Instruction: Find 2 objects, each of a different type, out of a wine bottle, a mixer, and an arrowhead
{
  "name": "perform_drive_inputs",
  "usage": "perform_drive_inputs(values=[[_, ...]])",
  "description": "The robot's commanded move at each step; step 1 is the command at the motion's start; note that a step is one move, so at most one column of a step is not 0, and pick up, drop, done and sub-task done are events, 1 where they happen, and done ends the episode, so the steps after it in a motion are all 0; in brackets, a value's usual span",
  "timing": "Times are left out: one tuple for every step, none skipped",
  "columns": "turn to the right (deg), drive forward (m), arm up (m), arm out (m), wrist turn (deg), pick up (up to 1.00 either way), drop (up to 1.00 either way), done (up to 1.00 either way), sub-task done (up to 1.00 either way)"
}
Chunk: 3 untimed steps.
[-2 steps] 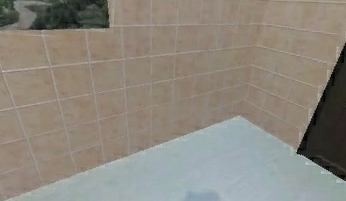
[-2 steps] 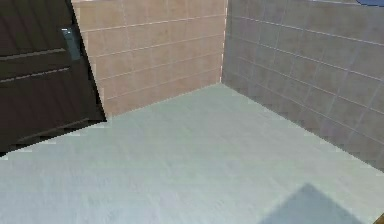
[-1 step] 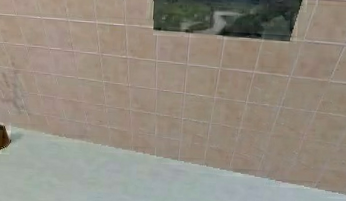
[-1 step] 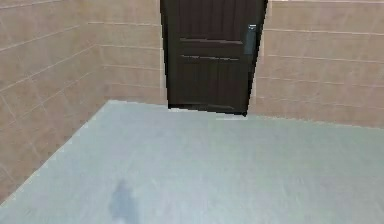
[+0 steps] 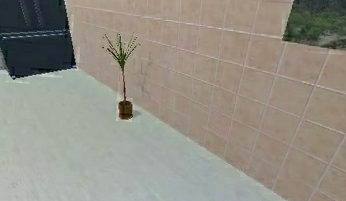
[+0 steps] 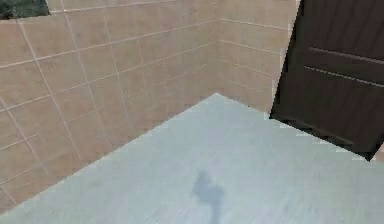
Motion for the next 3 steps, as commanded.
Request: perform_drive_inputs(values=[[0.0,1.0,0.0,0.0,0.0,0.0,0.0,0.0,0.0],[-45.0,0.0,0.0,0.0,0.0,0.0,0.0,0.0,0.0],[0.0,0.45,0.0,0.0,0.0,0.0,0.0,0.0,0.0]])
